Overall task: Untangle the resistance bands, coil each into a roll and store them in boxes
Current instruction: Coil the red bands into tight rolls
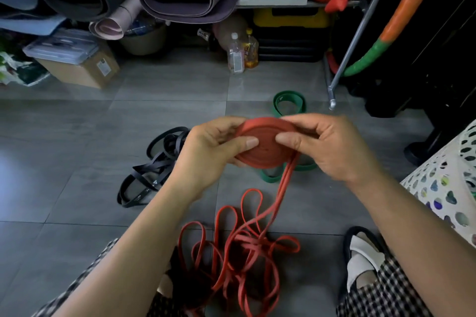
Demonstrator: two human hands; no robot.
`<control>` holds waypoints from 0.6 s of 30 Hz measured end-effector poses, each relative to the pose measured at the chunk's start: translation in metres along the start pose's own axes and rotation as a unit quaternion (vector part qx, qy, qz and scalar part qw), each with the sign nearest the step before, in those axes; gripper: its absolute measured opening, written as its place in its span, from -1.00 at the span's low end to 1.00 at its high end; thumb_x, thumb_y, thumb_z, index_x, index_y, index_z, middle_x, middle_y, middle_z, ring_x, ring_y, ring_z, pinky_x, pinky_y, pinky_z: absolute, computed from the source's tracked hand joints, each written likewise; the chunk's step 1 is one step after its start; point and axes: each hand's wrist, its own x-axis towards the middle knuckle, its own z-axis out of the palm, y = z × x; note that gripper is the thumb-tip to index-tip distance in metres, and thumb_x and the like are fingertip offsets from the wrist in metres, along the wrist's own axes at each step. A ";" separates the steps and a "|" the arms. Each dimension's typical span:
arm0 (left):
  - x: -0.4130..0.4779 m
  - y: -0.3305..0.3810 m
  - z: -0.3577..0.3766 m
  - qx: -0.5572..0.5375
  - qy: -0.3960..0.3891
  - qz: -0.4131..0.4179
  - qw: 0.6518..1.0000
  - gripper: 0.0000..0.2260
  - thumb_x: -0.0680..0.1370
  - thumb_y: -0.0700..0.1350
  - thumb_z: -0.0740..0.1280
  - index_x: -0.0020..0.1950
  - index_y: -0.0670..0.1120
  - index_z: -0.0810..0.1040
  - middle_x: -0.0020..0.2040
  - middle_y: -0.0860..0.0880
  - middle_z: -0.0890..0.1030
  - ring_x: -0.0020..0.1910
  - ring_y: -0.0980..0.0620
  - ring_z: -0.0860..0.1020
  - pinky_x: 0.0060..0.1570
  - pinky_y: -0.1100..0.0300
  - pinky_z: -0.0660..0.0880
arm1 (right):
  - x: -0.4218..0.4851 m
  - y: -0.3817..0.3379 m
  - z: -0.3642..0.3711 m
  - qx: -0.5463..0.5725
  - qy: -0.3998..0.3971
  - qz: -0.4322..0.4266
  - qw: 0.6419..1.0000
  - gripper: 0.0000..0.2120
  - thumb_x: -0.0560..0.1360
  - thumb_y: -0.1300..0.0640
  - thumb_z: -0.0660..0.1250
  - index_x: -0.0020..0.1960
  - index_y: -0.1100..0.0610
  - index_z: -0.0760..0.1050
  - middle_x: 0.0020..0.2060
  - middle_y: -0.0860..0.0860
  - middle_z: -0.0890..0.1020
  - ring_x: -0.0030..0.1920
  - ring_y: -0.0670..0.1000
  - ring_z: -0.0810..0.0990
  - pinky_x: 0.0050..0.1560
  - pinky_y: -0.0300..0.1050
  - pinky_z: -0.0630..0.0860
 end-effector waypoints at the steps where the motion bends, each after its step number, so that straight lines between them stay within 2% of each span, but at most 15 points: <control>1: -0.001 0.002 0.002 -0.039 0.014 0.005 0.999 -0.81 0.41 -0.30 0.36 -0.09 -0.02 0.59 -0.26 0.06 0.67 -0.25 0.04 0.62 -0.31 0.19 0.60 | 0.001 -0.002 0.000 0.055 0.017 0.008 0.998 -0.77 0.25 0.08 0.36 -0.09 -0.04 0.56 -0.34 -0.31 0.64 -0.22 -0.31 0.61 -0.18 -0.46 0.48; 4: -0.002 0.006 0.007 -0.151 0.056 0.010 0.987 -0.81 0.33 -0.16 0.36 -0.07 -0.08 0.58 -0.21 0.01 0.69 -0.23 0.00 0.65 -0.33 0.17 0.61 | 0.004 -0.005 0.001 0.170 0.052 0.028 0.984 -0.78 0.23 0.16 0.35 -0.12 0.06 0.56 -0.36 -0.24 0.66 -0.26 -0.28 0.62 -0.21 -0.46 0.48; 7: -0.002 0.005 0.009 -0.221 0.068 -0.013 0.973 -0.80 0.33 -0.14 0.33 -0.07 -0.13 0.54 -0.20 -0.01 0.68 -0.21 0.01 0.66 -0.35 0.18 0.59 | 0.004 -0.003 0.009 0.211 0.080 0.048 0.973 -0.85 0.22 0.16 0.36 -0.21 0.04 0.62 -0.36 -0.17 0.68 -0.27 -0.23 0.63 -0.23 -0.43 0.50; 9: -0.002 0.002 0.008 -0.238 0.040 -0.041 0.970 -0.83 0.35 -0.16 0.32 -0.08 -0.13 0.52 -0.21 -0.01 0.68 -0.20 0.01 0.66 -0.30 0.16 0.60 | 0.005 -0.004 0.006 0.197 0.079 0.049 0.976 -0.87 0.23 0.14 0.36 -0.24 0.02 0.62 -0.37 -0.18 0.67 -0.28 -0.25 0.63 -0.24 -0.44 0.49; 10: -0.002 0.002 0.006 -0.212 0.023 -0.049 0.976 -0.86 0.38 -0.19 0.33 -0.07 -0.11 0.52 -0.20 0.01 0.68 -0.18 0.02 0.65 -0.26 0.15 0.61 | 0.005 -0.006 0.002 0.170 0.068 0.044 0.982 -0.84 0.24 0.14 0.35 -0.19 0.00 0.61 -0.39 -0.22 0.66 -0.29 -0.27 0.62 -0.24 -0.46 0.48; 12: 0.000 0.002 0.000 -0.075 -0.010 -0.019 0.997 -0.80 0.41 -0.27 0.36 -0.02 -0.04 0.54 -0.17 0.05 0.67 -0.15 0.08 0.63 -0.17 0.20 0.61 | 0.005 -0.008 -0.005 0.062 0.038 0.019 0.997 -0.83 0.27 0.14 0.37 -0.14 -0.02 0.57 -0.42 -0.32 0.62 -0.32 -0.34 0.58 -0.26 -0.51 0.44; 14: 0.000 0.002 -0.003 0.026 -0.031 0.006 0.999 -0.76 0.41 -0.31 0.38 -0.02 -0.02 0.54 -0.16 0.01 0.64 -0.18 0.09 0.61 -0.17 0.27 0.58 | 0.002 -0.008 -0.006 -0.032 0.004 0.001 0.999 -0.81 0.27 0.07 0.37 -0.13 -0.10 0.54 -0.42 -0.38 0.60 -0.32 -0.37 0.57 -0.27 -0.53 0.42; 16: 0.000 0.002 -0.001 0.023 -0.011 0.013 1.000 -0.81 0.41 -0.33 0.37 -0.09 -0.06 0.56 -0.23 -0.01 0.64 -0.25 0.07 0.60 -0.21 0.29 0.57 | 0.002 -0.009 -0.004 -0.010 -0.002 -0.001 1.000 -0.80 0.25 0.05 0.36 -0.12 -0.09 0.55 -0.38 -0.35 0.62 -0.28 -0.34 0.59 -0.24 -0.50 0.45; 18: -0.001 0.003 0.002 -0.025 0.027 0.021 0.999 -0.83 0.41 -0.32 0.36 -0.12 -0.06 0.56 -0.30 0.04 0.66 -0.29 0.10 0.61 -0.22 0.26 0.59 | 0.004 -0.008 -0.005 0.082 0.019 0.018 0.996 -0.78 0.23 0.12 0.36 -0.13 -0.05 0.58 -0.36 -0.28 0.65 -0.26 -0.30 0.61 -0.22 -0.47 0.48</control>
